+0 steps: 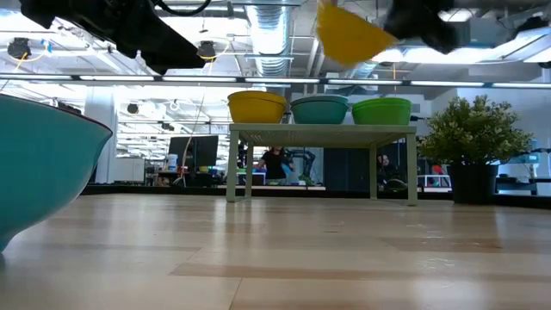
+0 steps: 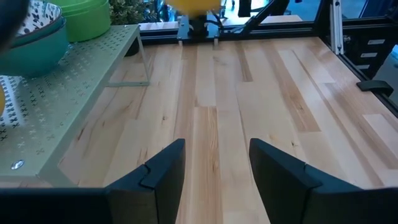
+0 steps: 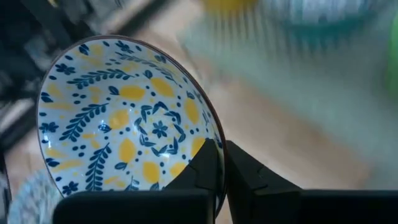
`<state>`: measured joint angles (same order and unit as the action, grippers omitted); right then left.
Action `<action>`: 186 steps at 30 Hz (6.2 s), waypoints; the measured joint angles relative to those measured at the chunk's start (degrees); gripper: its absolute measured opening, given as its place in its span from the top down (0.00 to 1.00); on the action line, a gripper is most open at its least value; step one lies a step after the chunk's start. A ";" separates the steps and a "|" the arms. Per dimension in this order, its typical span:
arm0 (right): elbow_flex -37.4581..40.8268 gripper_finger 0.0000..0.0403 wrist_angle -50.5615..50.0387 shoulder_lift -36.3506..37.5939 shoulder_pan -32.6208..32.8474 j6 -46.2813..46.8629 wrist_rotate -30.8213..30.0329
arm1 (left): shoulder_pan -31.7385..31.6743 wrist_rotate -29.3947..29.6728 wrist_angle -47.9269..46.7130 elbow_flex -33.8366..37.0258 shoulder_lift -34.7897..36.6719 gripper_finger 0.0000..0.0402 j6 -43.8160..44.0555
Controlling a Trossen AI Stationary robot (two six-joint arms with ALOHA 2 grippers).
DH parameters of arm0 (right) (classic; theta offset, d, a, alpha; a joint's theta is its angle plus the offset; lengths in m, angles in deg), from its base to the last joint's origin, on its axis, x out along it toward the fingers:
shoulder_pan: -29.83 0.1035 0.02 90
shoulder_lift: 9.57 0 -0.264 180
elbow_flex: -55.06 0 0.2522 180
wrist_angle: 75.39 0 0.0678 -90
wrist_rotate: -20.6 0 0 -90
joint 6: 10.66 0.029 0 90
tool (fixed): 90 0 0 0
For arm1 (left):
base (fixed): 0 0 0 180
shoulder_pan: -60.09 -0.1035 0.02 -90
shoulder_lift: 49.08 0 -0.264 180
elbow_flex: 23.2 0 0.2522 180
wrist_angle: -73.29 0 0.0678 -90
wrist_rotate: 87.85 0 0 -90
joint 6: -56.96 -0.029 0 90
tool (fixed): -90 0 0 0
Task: Pick & Place Mini bowls
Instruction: Stack the yellow patterned bowl on top of the other yellow patterned bowls on the shelf, then stack the green patterned bowl on top of the other green patterned bowls on the shelf
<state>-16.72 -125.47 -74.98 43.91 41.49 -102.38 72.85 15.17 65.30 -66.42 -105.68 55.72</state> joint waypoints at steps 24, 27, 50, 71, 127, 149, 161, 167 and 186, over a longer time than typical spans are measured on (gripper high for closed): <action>-70.60 0.98 -26.79 -50.44 -42.14 -39.37 36.75 | 0.02 0.02 2.19 0.00 0.00 0.55 0.00; -77.08 0.98 -31.19 -55.02 -43.01 -40.09 39.41 | 0.00 0.02 2.17 0.00 0.00 0.55 0.02; -75.06 0.98 -30.42 -55.78 -44.02 -39.63 42.16 | 0.01 0.24 2.25 0.00 0.00 0.55 -1.33; -72.14 0.97 -26.11 -55.80 -42.30 -38.06 39.67 | 0.00 0.24 2.26 0.00 0.00 0.55 -1.33; -76.80 0.63 -41.95 -42.08 -37.31 -54.58 39.09 | 2.78 -22.29 1.49 4.76 -0.17 0.56 30.03; -45.56 0.69 -36.59 -26.36 -10.65 -56.15 39.11 | 18.64 -19.56 2.21 3.67 -17.21 0.52 42.03; 15.97 0.68 18.22 15.43 -6.86 -47.11 32.46 | 19.45 -17.63 6.12 3.15 -20.13 0.52 43.76; 34.34 0.68 41.79 24.23 -6.58 -49.21 31.33 | 20.12 -17.59 9.21 3.15 -25.42 0.53 43.91; 35.83 0.68 42.34 26.75 -6.59 -49.07 31.49 | 17.49 -20.14 9.38 0.09 -26.30 0.96 38.75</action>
<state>19.11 -83.13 -48.22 37.32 -7.58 -70.89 90.34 -4.98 74.68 -66.33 -131.98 94.47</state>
